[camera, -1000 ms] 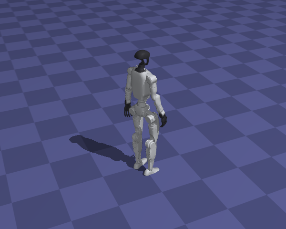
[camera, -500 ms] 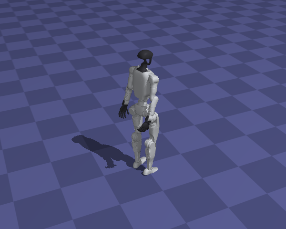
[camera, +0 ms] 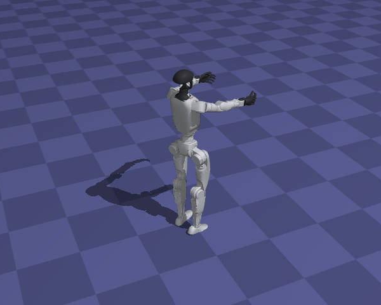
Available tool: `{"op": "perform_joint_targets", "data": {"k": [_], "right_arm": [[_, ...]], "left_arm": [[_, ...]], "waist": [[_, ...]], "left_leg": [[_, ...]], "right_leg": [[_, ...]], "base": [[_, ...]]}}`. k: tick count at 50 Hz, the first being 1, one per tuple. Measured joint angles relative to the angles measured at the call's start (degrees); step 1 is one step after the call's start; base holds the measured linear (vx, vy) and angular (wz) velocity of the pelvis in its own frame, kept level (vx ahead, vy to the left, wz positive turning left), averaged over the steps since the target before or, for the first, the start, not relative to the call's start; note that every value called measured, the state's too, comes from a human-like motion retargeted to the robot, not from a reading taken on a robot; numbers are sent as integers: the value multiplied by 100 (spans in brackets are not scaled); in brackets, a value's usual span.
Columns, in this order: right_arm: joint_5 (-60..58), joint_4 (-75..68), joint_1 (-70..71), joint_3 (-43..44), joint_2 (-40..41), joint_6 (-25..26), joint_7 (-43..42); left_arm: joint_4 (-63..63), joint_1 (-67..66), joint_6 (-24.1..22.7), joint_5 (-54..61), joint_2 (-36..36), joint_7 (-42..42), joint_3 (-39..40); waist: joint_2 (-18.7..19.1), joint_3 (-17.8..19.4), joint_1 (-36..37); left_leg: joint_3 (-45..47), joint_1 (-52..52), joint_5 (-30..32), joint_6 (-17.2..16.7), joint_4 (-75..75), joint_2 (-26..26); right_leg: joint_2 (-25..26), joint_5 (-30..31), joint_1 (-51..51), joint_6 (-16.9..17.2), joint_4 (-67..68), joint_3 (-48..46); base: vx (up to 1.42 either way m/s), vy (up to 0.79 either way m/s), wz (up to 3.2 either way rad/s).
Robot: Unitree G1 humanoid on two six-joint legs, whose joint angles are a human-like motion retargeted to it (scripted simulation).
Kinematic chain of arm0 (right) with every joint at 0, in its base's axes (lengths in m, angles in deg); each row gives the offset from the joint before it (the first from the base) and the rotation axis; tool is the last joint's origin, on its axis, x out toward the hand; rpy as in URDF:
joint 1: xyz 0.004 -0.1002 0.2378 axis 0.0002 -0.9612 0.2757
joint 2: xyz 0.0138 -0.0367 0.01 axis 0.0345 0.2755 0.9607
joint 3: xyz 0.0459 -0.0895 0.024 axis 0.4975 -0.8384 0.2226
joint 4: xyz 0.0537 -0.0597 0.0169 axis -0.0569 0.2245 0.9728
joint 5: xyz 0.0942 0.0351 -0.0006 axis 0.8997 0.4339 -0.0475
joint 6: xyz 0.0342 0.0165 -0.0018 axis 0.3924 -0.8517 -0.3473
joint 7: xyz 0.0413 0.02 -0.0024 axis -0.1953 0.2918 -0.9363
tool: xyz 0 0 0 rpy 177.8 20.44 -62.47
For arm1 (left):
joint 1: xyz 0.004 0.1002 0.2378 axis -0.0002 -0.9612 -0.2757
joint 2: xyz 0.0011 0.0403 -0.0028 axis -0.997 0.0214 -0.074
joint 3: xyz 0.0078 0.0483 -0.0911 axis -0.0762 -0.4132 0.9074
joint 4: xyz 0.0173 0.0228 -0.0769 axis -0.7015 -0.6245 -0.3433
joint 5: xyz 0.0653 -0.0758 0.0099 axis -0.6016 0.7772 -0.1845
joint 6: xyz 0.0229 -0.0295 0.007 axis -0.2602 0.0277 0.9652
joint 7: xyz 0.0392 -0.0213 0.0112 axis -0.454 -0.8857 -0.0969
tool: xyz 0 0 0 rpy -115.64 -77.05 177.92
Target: In place motions
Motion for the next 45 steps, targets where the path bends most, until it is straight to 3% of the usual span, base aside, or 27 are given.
{"op": "perform_joint_targets", "data": {"k": [6,13,20,28,45], "right_arm": [[-632,972,1323,-1449,-1063,-231,-1223],[-52,1609,2879,-2392,-2132,-1547,-2687],[557,2028,4172,-3039,-2792,-2008,-2698],[521,2434,4995,-3521,-3457,-2230,-2906],[750,2352,4849,-3607,-3571,-2355,-3036]], "left_arm": [[791,1229,-495,1333,-605,620,-733],[1574,2476,-1651,3285,-1227,1788,-1234],[1911,3499,-2380,4272,-1759,2797,-1558],[2219,3963,-2420,4544,-1746,2616,-1679],[2184,3791,-2318,4787,-1680,2575,-1501]], "waist": [[57,-531,128],[-3,-700,284],[40,-701,314],[-13,-691,420],[9,-680,506]], "left_leg": [[-58,-319,-47,7,36,-1],[-51,-516,-74,-1,-3,-9],[-52,-630,-118,13,-10,-18],[-106,-645,-139,43,8,-12],[16,-596,-177,73,18,16]], "right_leg": [[-5,-52,-280,-44,21,88],[-38,-96,-507,-40,20,143],[-60,-133,-657,-50,36,191],[-22,-166,-646,-121,51,165],[33,-140,-664,-125,72,307]], "base": [[15,3,-2],[-1,0,-2],[-8,3,-5],[0,0,0],[0,0,-5]]}}
